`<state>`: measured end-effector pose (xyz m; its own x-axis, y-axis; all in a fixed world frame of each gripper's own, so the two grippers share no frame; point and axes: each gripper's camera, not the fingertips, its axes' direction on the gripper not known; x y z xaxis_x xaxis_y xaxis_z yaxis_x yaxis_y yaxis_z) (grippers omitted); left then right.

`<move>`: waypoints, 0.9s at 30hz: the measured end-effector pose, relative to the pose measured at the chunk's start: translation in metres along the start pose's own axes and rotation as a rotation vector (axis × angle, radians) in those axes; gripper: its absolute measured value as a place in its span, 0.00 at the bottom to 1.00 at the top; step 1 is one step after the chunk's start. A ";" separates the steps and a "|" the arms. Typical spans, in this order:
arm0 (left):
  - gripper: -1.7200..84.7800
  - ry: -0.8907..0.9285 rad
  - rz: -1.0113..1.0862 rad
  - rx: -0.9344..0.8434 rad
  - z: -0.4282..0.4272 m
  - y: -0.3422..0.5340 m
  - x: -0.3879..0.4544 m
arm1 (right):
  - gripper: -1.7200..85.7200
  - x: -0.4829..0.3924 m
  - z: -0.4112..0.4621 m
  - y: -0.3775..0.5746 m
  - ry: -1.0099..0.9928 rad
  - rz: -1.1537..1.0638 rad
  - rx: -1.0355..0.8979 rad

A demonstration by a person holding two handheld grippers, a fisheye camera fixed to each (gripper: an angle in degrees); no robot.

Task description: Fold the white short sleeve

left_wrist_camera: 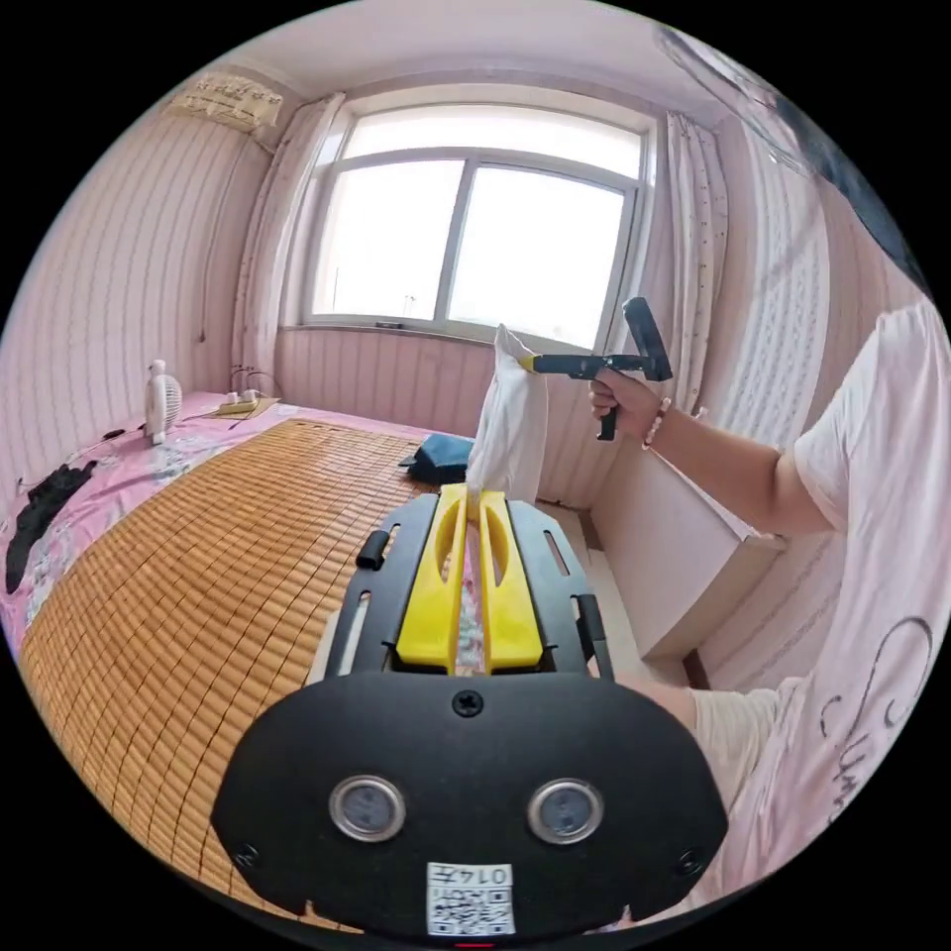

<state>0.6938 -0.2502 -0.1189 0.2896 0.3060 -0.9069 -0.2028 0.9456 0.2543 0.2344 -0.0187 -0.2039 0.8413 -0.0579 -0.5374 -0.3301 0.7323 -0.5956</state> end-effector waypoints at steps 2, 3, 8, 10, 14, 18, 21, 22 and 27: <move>0.03 0.059 -0.084 -0.015 0.067 -0.039 -0.029 | 0.05 0.069 0.038 -0.057 0.116 0.092 -0.111; 0.04 0.092 -0.192 -0.036 0.112 -0.059 -0.054 | 0.06 0.088 0.051 -0.070 0.123 0.160 -0.140; 0.08 -0.031 -0.365 -0.230 0.215 -0.062 -0.126 | 0.11 0.145 0.126 -0.055 0.274 0.276 -0.261; 0.08 -0.051 -0.340 -0.293 0.213 -0.038 -0.137 | 0.11 0.138 0.136 -0.011 0.268 0.238 -0.246; 0.05 -0.118 -0.281 -0.374 0.154 0.035 -0.136 | 0.11 0.109 0.157 0.106 0.200 0.238 -0.337; 0.02 -0.164 -0.293 -0.386 0.076 0.087 -0.111 | 0.11 0.074 0.163 0.169 0.263 0.176 -0.392; 0.01 -0.191 -0.313 -0.388 0.035 0.110 -0.086 | 0.10 0.054 0.167 0.179 0.361 0.098 -0.329; 0.01 -0.192 -0.321 -0.388 0.029 0.115 -0.082 | 0.10 0.051 0.169 0.177 0.388 0.082 -0.292; 0.01 -0.205 -0.441 -0.362 -0.014 0.150 -0.052 | 0.08 0.044 0.207 0.185 0.418 0.049 -0.419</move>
<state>0.6348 -0.1261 -0.0380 0.5855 -0.0569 -0.8087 -0.3175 0.9018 -0.2933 0.2988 0.2542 -0.2143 0.6087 -0.3558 -0.7092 -0.5769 0.4151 -0.7035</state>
